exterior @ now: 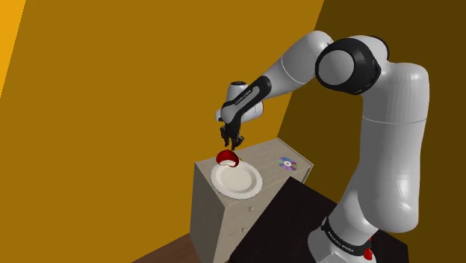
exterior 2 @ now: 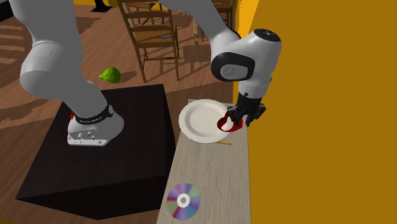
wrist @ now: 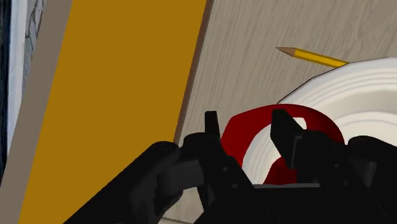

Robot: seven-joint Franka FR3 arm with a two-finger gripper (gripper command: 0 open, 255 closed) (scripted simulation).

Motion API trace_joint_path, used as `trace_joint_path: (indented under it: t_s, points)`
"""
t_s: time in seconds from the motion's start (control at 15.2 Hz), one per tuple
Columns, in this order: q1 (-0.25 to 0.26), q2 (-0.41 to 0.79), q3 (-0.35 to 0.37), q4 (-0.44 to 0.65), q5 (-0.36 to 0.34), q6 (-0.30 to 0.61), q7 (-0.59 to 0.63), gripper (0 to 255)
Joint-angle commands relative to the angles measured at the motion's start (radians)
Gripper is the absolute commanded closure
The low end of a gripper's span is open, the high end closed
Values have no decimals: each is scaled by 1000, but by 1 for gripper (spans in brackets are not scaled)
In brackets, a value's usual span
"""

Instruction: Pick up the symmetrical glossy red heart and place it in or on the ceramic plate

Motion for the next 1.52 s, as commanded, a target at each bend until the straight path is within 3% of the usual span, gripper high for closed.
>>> trace_joint_path:
  t_s: [0.0, 0.26, 0.33, 0.59, 0.66, 0.73, 1.12, 1.19, 1.25, 1.32, 1.45]
  points:
    - [3, -3, -4, 14, -6, 54, 3, 255]
    - [10, -23, -9, 9, -16, -20, 11, 255]
    - [10, -23, -9, 9, -16, -20, 11, 0]
    - [-107, 315, 28, 563, 332, -748, 253, 0]
    - [-36, -29, 38, 114, 135, -443, -24, 0]
    - [-39, -29, 40, 114, 134, -443, -23, 0]
    - [-176, 414, 70, 712, 399, -902, 357, 0]
    - [-171, 412, 69, 696, 402, -890, 354, 0]
    - [-45, -56, 83, 122, 356, -547, 306, 0]
    - [-45, -56, 83, 122, 356, -547, 305, 0]
    - [-78, 56, 81, 255, 366, -631, 311, 0]
